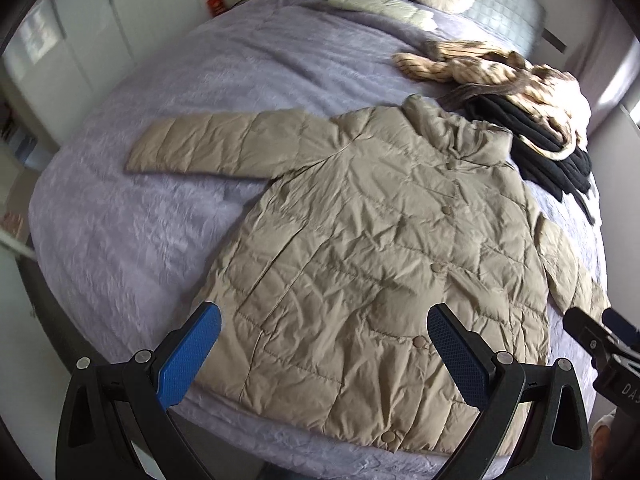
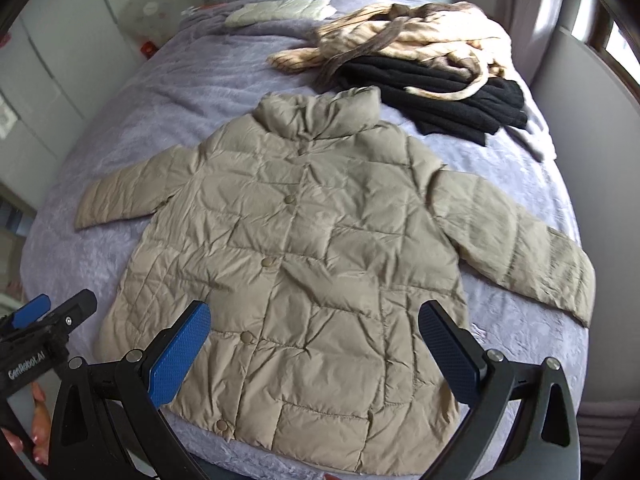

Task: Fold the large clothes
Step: 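Grasp the jacket sleeve cuff with the left tool and lift it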

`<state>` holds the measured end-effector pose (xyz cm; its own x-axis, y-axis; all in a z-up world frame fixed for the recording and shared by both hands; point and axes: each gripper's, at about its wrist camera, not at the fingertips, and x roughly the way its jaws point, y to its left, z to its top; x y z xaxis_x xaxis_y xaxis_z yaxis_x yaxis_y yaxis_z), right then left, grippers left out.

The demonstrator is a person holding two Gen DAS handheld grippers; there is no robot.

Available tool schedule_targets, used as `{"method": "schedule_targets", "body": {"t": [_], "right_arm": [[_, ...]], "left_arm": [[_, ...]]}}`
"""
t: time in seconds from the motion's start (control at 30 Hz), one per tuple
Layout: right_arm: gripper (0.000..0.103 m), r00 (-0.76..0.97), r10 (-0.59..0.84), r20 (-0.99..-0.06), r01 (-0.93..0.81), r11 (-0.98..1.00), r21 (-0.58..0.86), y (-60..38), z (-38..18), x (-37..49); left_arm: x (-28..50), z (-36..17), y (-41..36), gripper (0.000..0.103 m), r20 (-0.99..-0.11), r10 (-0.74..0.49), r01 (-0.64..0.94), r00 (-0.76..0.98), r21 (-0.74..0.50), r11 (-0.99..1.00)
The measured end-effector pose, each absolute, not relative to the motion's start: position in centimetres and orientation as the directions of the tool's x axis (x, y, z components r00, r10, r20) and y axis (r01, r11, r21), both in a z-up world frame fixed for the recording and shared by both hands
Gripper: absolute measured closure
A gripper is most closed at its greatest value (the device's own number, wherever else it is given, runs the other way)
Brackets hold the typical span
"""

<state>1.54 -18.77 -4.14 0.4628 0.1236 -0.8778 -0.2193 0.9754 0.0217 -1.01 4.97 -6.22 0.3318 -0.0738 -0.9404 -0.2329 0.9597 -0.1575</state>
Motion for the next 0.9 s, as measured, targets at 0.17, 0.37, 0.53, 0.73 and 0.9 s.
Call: {"method": "schedule_targets", "body": {"t": [0.17,0.37,0.53,0.73,0.9], "right_arm": [[0.0,0.422,0.254,-0.87,-0.286,0.948,0.139,-16.2,-5.8,2.9],[0.0,0.323,0.211,-0.923,-0.215,0.966,0.146,-11.0,-9.7,5.3],[0.0,0.268,0.214,-0.939,-0.179,0.969,0.169,-6.4,-13.8,6.8],[0.0,0.237,0.218,-0.947,-0.171,0.969,0.181,-3.4,-17.1,8.2],[0.0,0.256,0.233,-0.938,-0.166,0.967,0.194,-2.1,-18.0,10.1]], "left_arm": [[-0.4,-8.6,11.5,0.0,-0.955,-0.033,-0.342,0.294,-0.137,0.93],[5.3,-13.8,20.6,0.0,-0.941,-0.057,-0.381,0.332,-0.189,0.905],[11.7,-21.2,28.2,0.0,-0.921,-0.123,-0.415,0.37,-0.282,0.865],[16.1,-28.5,34.6,0.0,-0.885,-0.259,-0.499,0.387,-0.437,0.748],[18.8,-28.3,36.5,0.0,-0.849,-0.246,-0.505,0.467,-0.485,0.714]]}}
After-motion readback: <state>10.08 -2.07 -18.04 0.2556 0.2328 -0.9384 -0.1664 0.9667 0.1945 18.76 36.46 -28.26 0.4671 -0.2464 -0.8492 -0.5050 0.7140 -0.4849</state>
